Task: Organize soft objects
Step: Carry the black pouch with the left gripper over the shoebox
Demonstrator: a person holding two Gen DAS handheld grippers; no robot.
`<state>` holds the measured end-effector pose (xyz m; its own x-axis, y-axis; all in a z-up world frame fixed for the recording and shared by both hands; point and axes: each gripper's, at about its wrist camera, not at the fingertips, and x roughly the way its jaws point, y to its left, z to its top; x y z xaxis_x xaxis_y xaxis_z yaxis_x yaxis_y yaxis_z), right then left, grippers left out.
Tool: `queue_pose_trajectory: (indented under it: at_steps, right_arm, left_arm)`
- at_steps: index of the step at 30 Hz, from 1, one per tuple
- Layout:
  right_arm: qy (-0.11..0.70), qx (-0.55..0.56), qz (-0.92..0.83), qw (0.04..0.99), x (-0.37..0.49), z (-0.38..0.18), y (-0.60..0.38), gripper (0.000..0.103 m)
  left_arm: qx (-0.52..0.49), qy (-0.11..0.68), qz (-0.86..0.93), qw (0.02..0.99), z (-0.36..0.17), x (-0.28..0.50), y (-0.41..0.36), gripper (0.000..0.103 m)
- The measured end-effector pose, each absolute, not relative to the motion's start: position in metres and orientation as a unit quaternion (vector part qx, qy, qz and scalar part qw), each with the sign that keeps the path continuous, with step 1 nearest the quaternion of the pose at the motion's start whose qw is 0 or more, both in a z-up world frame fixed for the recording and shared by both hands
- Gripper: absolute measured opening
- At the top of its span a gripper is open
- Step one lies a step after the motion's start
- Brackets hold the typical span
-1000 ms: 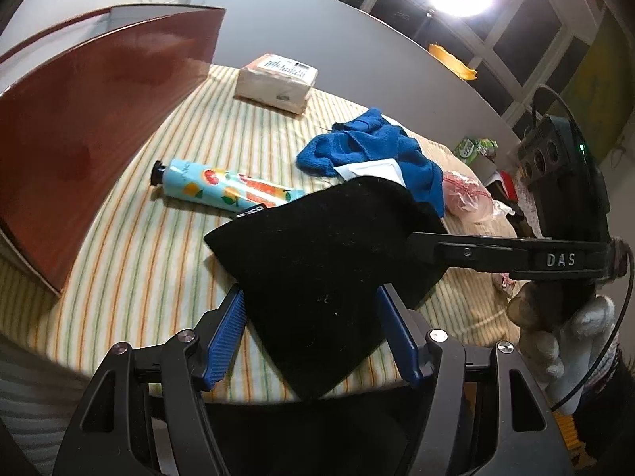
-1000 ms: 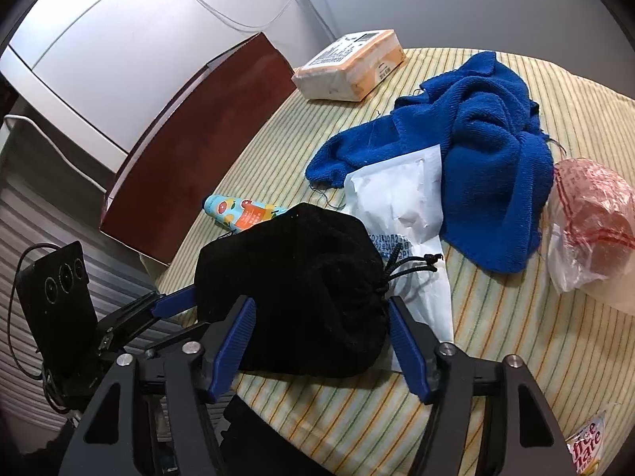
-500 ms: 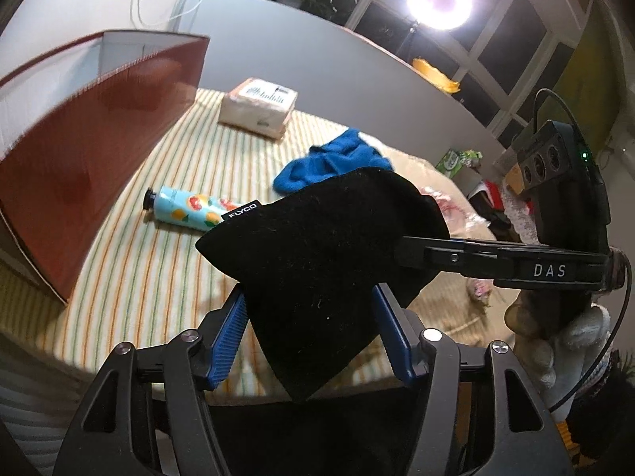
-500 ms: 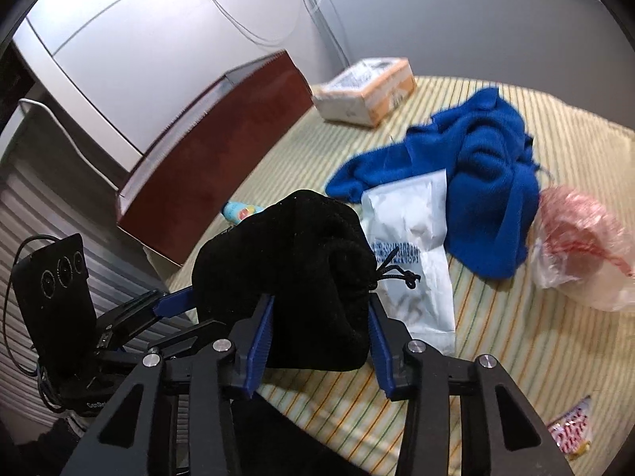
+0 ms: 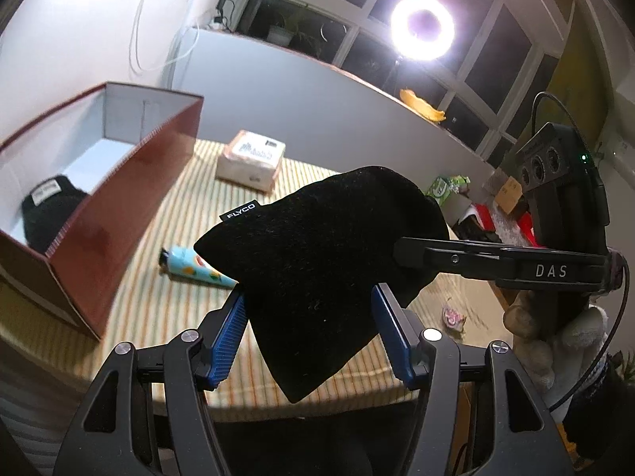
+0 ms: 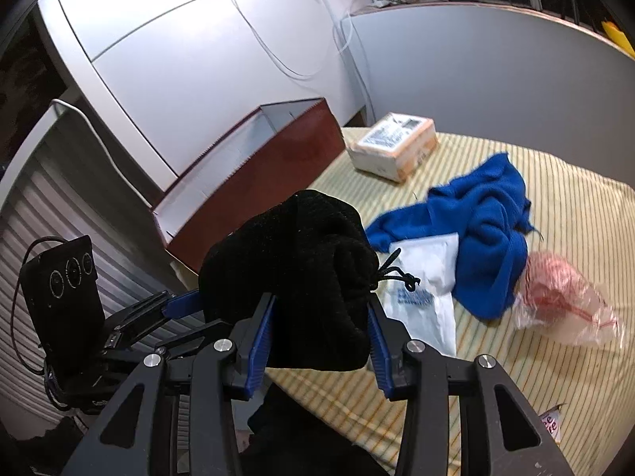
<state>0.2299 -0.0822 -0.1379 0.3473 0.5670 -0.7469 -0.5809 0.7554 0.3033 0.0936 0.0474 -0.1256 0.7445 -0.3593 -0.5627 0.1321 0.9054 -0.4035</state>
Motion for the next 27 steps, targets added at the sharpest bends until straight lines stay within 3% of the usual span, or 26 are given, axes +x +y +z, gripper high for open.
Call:
queue_pose_trajectory:
  at_steps: [16,27]
  right_arm:
    - [0.381,-0.055,0.414,0.825,0.263,-0.057,0.017,0.04]
    - [0.385,-0.072,0.437,0.81,0.327,-0.057,0.109,0.04]
  left_arm:
    - [-0.156,0.266,-0.068,0.949,-0.063,0.116,0.124,0.061]
    - [-0.156,0.273,-0.002,0.949,-0.061,0.169,0.188,0.061]
